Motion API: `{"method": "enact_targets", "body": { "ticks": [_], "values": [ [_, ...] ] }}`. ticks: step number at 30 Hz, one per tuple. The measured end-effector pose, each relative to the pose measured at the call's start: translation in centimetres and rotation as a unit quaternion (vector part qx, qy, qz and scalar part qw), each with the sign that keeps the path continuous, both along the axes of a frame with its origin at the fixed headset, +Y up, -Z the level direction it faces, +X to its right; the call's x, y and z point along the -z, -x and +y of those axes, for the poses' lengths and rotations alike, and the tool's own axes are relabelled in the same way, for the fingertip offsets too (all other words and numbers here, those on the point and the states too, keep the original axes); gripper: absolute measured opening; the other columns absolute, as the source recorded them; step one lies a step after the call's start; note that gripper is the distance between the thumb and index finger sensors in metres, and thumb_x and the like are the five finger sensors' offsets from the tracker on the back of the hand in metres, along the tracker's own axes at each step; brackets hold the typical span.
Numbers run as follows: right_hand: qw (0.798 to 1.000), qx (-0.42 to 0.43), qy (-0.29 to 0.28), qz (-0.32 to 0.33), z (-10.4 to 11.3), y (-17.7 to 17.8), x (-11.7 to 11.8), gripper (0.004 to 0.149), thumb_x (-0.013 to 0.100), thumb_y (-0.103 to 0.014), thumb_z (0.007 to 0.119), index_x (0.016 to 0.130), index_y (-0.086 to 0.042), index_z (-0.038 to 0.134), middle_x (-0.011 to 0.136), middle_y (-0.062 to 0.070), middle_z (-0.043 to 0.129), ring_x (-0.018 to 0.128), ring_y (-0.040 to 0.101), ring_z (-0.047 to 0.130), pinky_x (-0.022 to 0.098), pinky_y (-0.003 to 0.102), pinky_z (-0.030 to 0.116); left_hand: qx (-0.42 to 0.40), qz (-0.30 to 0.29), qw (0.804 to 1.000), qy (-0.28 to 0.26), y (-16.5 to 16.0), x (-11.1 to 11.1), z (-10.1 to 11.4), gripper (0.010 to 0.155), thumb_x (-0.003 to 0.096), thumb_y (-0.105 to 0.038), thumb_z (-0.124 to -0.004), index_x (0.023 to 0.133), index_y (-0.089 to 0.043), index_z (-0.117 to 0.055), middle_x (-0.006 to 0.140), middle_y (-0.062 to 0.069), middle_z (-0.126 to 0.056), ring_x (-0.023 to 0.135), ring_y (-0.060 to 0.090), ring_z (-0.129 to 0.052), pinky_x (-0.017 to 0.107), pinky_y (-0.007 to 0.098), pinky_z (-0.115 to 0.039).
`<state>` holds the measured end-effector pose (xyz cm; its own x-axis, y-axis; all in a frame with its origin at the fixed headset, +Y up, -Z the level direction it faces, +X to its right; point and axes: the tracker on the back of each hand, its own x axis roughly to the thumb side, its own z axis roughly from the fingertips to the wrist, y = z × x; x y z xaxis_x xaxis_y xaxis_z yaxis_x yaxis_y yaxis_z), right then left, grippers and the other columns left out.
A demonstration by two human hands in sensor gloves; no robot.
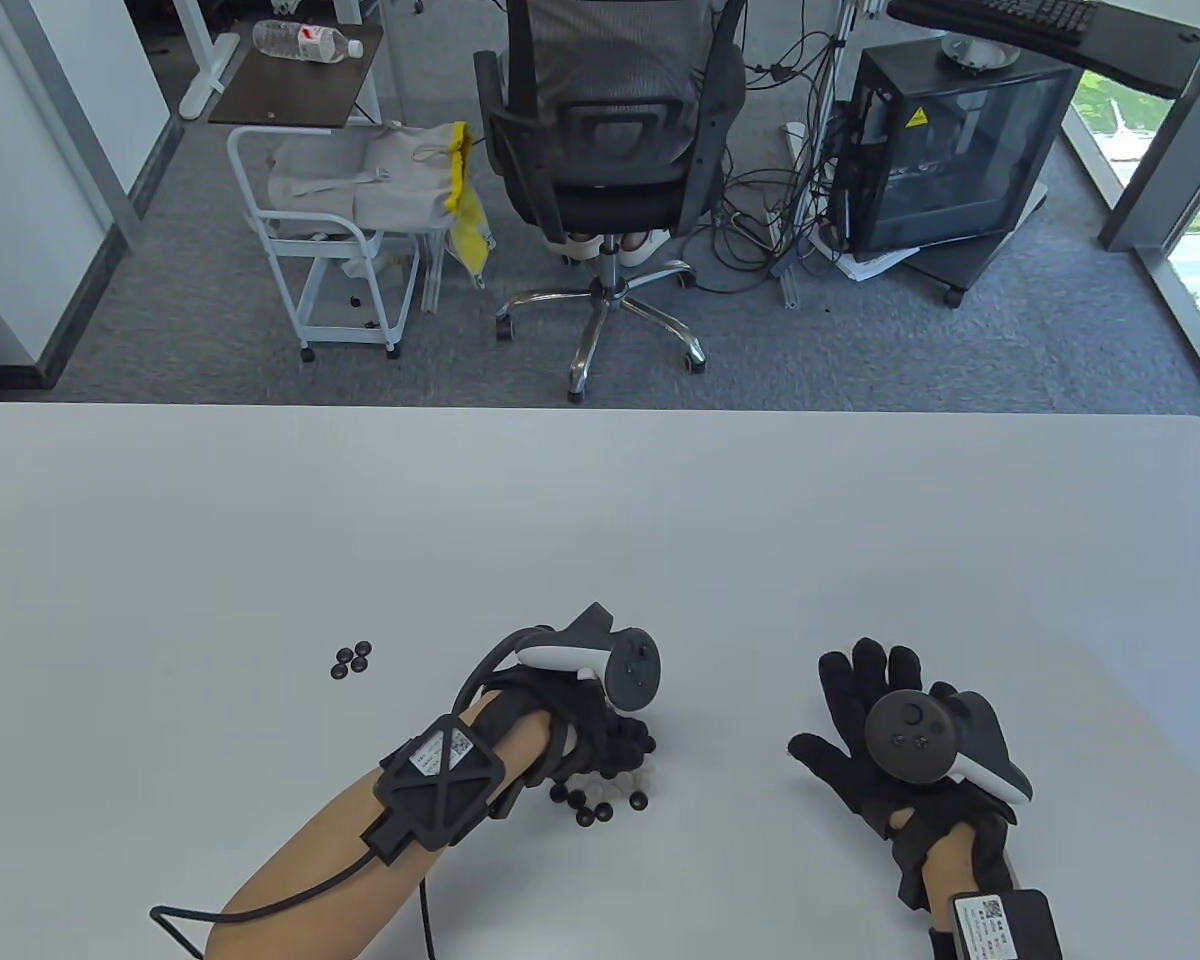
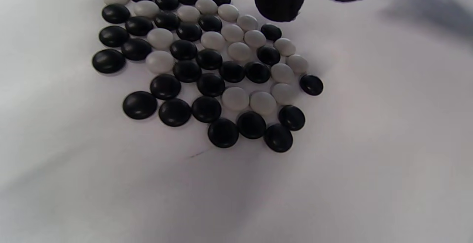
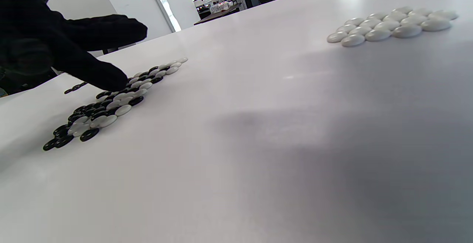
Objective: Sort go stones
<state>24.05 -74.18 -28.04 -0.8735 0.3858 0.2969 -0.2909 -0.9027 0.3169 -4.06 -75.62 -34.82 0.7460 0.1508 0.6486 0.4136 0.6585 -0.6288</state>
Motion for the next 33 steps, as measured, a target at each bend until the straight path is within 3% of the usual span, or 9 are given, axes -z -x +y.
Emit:
{"method": "enact_targets", "body": {
  "ticks": [6, 15, 23, 33],
  "values": [
    [1.000, 0.001, -0.003, -0.001, 0.0, -0.1, 0.0, 0.086, 0.062, -0.052, 0.054, 0.115, 0.004, 0.015, 0.110, 0.045, 0.001, 0.093, 0.068, -0.004, 0.053, 0.089, 0.006, -0.011, 0.006, 1.000, 0.024, -1.5, 1.2, -1.9, 0.070, 0.0469, -0.056, -0.046, 0.114, -0.037, -0.041, 0.107, 0.019, 0.018, 0.090, 0.051, 0.020, 0.053, 0.081, -0.001],
    [1.000, -0.005, 0.005, -0.003, -0.3, -0.1, 0.0, 0.087, 0.062, -0.052, 0.055, 0.115, 0.004, 0.015, 0.110, 0.045, 0.001, 0.092, 0.068, -0.004, 0.053, 0.089, 0.006, 0.005, 0.144, 0.989, -0.019, -2.6, 8.3, -2.2, 0.071, 0.0460, -0.057, -0.043, 0.114, -0.041, -0.035, 0.105, 0.017, 0.025, 0.089, 0.049, 0.025, 0.052, 0.080, 0.004],
    [1.000, -0.003, 0.007, -0.002, -0.3, -0.2, 0.1, 0.086, 0.062, -0.052, 0.054, 0.115, 0.004, 0.015, 0.110, 0.045, 0.001, 0.092, 0.068, -0.004, 0.053, 0.089, 0.006, 0.037, 0.266, 0.963, -0.014, 4.6, 11.2, -1.5, 0.069, 0.0458, -0.057, -0.045, 0.113, -0.041, -0.042, 0.107, 0.016, 0.022, 0.090, 0.049, 0.024, 0.053, 0.080, 0.005],
    [1.000, -0.007, 0.011, -0.001, -0.3, -0.2, 0.2, 0.086, 0.062, -0.052, 0.054, 0.115, 0.004, 0.015, 0.110, 0.045, 0.001, 0.093, 0.068, -0.004, 0.053, 0.089, 0.006, 0.106, 0.323, 0.940, -0.021, 15.0, 9.6, -0.4, 0.068, 0.0455, -0.056, -0.048, 0.112, -0.040, -0.051, 0.108, 0.014, 0.018, 0.091, 0.047, 0.022, 0.053, 0.079, 0.004]
  ]
}}
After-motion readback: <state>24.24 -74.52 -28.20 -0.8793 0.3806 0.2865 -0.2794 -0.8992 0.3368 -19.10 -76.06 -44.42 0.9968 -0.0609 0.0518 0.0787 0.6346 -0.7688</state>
